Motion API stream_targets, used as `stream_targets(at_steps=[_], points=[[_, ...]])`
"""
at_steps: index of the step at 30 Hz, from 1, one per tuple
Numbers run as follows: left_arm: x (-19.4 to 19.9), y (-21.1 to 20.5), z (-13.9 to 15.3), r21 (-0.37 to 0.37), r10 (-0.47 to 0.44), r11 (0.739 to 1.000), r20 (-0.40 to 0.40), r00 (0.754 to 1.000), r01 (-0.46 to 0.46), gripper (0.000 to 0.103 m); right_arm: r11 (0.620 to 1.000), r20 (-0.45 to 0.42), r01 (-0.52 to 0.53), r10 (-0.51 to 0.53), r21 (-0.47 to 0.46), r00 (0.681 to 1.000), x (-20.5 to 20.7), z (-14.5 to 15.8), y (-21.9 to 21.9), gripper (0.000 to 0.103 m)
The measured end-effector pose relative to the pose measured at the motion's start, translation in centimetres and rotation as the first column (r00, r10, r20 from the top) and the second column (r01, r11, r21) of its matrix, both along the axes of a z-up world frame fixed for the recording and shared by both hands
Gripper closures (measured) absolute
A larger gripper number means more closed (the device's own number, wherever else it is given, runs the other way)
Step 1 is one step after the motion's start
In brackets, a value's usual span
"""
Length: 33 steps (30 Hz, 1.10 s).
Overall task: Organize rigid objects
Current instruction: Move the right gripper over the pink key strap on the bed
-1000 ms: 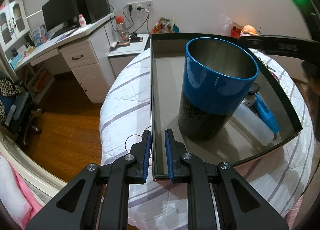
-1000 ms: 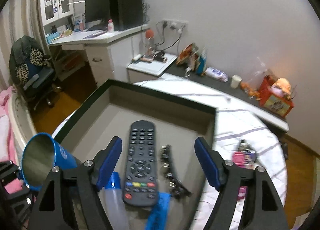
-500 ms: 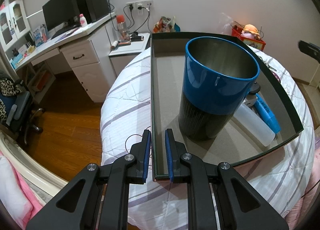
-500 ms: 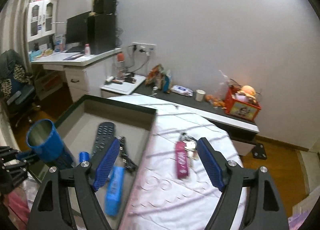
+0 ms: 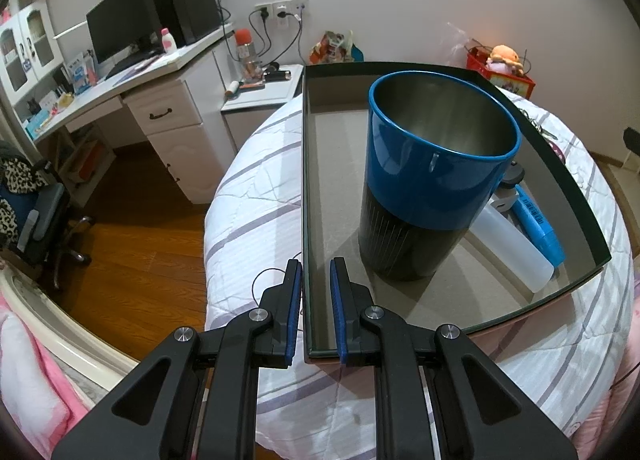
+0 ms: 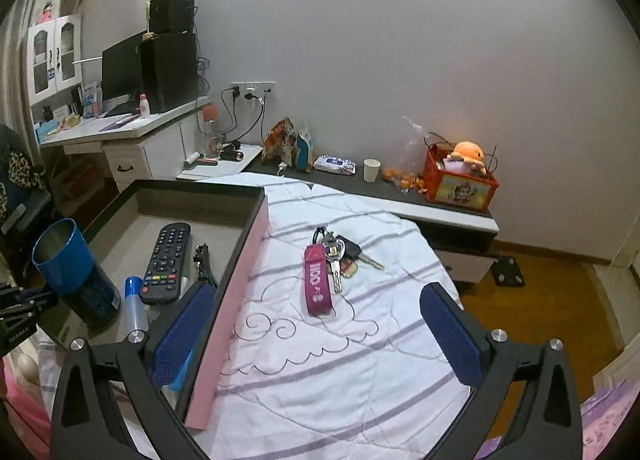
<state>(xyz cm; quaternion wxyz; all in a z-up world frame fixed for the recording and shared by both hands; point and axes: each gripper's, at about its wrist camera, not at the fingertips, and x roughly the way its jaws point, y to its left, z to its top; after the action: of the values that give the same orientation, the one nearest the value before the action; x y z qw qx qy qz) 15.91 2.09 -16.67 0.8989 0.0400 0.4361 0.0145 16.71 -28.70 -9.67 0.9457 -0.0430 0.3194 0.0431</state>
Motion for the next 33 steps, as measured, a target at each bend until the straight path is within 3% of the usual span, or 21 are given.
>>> stream_targets(at_steps=[18, 28, 33], points=[[-0.1, 0.1, 0.1, -0.013, 0.004, 1.000, 0.002, 1.000, -0.004, 0.090, 0.998, -0.079, 0.026, -0.022, 0.057, 0.997, 1.1, -2.7, -3.4, 0.000], [-0.1, 0.1, 0.2, -0.011, 0.002, 1.000, 0.001, 1.000, -0.002, 0.090, 0.999, -0.147, 0.011, -0.004, 0.047, 0.989, 3.2, -5.6, -3.4, 0.000], [-0.1, 0.1, 0.3, -0.007, 0.001, 1.000, 0.000, 1.000, -0.001, 0.090, 0.999, -0.176, -0.044, 0.044, 0.000, 0.983, 5.5, -6.6, -2.4, 0.000]])
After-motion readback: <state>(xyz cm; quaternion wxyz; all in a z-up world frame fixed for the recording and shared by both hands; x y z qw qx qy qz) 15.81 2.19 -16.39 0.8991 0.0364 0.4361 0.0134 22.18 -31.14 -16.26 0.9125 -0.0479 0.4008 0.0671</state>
